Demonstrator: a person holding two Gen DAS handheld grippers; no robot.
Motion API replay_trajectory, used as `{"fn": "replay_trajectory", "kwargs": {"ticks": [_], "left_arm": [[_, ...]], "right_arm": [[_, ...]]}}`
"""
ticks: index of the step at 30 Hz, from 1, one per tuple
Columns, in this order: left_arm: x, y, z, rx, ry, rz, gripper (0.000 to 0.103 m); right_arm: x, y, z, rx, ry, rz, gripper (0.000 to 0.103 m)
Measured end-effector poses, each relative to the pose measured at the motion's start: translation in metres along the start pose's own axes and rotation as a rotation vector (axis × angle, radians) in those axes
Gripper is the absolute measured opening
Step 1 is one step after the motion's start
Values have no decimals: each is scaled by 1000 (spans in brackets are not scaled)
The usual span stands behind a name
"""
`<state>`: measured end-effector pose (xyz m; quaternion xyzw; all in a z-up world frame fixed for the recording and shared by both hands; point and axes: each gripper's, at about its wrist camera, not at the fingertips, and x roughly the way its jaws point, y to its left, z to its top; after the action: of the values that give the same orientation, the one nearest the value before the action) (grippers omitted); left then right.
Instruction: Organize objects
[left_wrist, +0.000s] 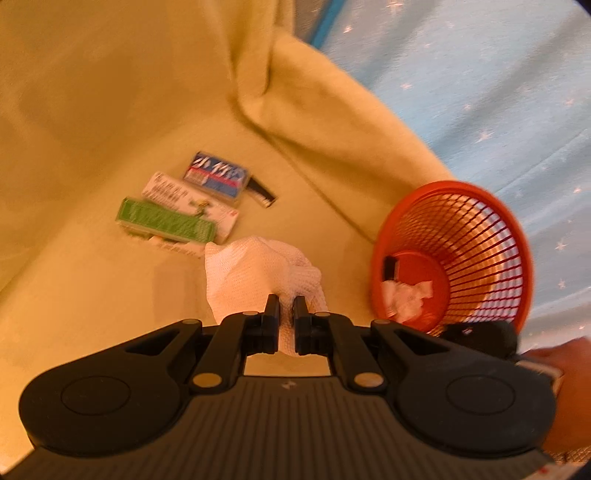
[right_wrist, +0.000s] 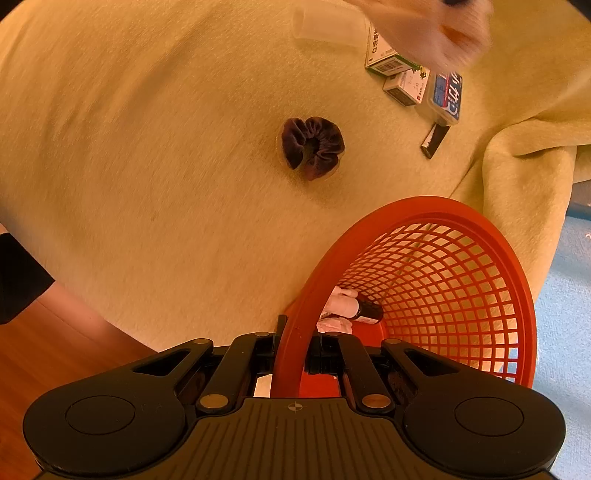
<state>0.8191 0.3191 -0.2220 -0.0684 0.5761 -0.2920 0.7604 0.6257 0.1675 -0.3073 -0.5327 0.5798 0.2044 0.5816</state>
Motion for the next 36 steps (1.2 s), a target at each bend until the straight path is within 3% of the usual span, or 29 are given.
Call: {"fn": "replay_trajectory", "kwargs": {"ticks": [21,27,36], "left_arm": [[1,-87,47,128,-15,-201,1],[4,-90,55,90,-23,-241,1],[5,-13,43,-24,-25,-69,4]], "right_arm": [[-2,0,-1,11,-12,-2,2],[-4,-2,1,17,-21,-5,2],[-7,-3,0,17,-28,-4,2]]}}
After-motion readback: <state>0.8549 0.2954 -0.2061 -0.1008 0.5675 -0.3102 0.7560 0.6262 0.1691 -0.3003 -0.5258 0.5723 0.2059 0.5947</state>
